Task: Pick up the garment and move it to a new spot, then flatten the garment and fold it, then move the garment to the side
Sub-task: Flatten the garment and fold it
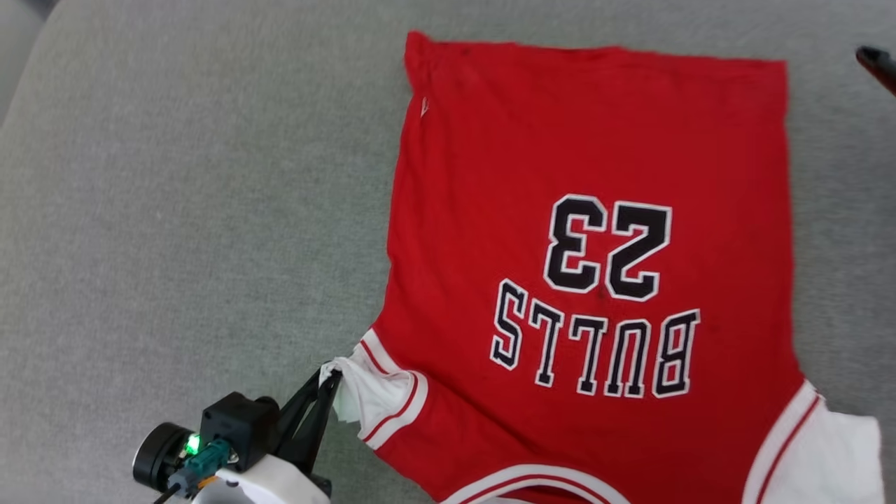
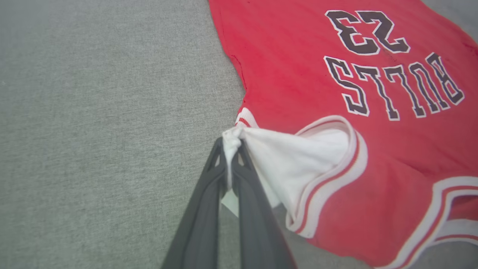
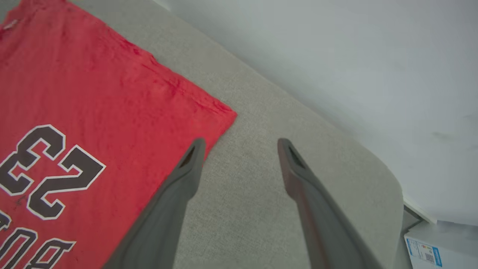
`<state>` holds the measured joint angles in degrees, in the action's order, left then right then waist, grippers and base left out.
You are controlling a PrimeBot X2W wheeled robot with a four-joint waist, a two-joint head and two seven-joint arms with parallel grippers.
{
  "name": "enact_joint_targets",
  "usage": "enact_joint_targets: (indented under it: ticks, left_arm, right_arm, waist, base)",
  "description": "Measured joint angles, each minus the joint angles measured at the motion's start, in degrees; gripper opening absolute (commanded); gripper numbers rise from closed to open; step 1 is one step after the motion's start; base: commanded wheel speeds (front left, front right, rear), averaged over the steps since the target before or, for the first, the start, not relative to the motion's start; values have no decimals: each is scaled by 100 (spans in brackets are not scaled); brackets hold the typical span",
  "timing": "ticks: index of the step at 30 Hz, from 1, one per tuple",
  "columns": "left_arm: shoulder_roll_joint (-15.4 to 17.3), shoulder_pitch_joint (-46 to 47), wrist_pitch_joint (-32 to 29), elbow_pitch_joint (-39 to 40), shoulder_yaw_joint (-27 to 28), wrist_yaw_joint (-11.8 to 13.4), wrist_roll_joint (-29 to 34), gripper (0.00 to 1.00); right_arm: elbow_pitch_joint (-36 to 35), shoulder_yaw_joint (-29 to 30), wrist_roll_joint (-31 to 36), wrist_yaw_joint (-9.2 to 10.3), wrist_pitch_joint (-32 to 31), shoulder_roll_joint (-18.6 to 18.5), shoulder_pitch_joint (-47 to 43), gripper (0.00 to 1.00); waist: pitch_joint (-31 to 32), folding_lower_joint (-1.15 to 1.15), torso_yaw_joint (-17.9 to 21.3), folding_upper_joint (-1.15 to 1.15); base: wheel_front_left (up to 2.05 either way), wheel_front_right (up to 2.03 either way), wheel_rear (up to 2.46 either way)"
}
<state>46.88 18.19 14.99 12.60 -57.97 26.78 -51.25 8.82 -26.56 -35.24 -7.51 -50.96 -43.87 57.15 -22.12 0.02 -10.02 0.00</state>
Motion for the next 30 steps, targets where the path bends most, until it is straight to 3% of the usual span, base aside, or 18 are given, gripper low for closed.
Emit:
enact_joint_targets:
  ticks: [4, 9, 16, 22, 23, 24, 30]
  left_arm:
    - [-136, 93, 0, -52, 101, -69, 214, 0]
    - [-327, 175, 0, -46, 238, -175, 400, 0]
    - [-511, 313, 1, 24, 478, -296, 687, 0]
    - [-617, 331, 1, 38, 617, -409, 889, 0]
    - [-624, 331, 1, 38, 637, -411, 924, 0]
    - [-632, 330, 1, 37, 654, -420, 948, 0]
    - [-672, 211, 1, -2, 779, -460, 1026, 0]
  right_arm:
    - [550, -268, -202, 0, -978, 22, 768, 100]
    - [1262, -263, -23, 0, -1769, 186, 1291, 100]
    - [1864, -32, 404, 0, -2023, 492, 1408, 100]
    - [1855, 26, 425, 2, -2053, 499, 1093, 100]
    - [1836, 35, 425, 2, -2047, 486, 1073, 38]
    - [1827, 55, 405, 2, -2026, 488, 1052, 0]
    - [1808, 3, 387, 0, -1853, 541, 905, 0]
  waist:
    - [-337, 0, -204, 0]
    - [-725, 0, -427, 0]
    - [-1184, 0, -676, 0]
    - [-1374, -2, -816, 0]
    - [-1375, -2, -824, 0]
    - [-1366, -2, -827, 0]
    - [-1113, -1, -793, 0]
  base:
    - [0, 0, 0]
    - [0, 0, 0]
    - [0, 0, 0]
    - [0, 0, 0]
    - [0, 0, 0]
    - [0, 0, 0]
    - [0, 0, 0]
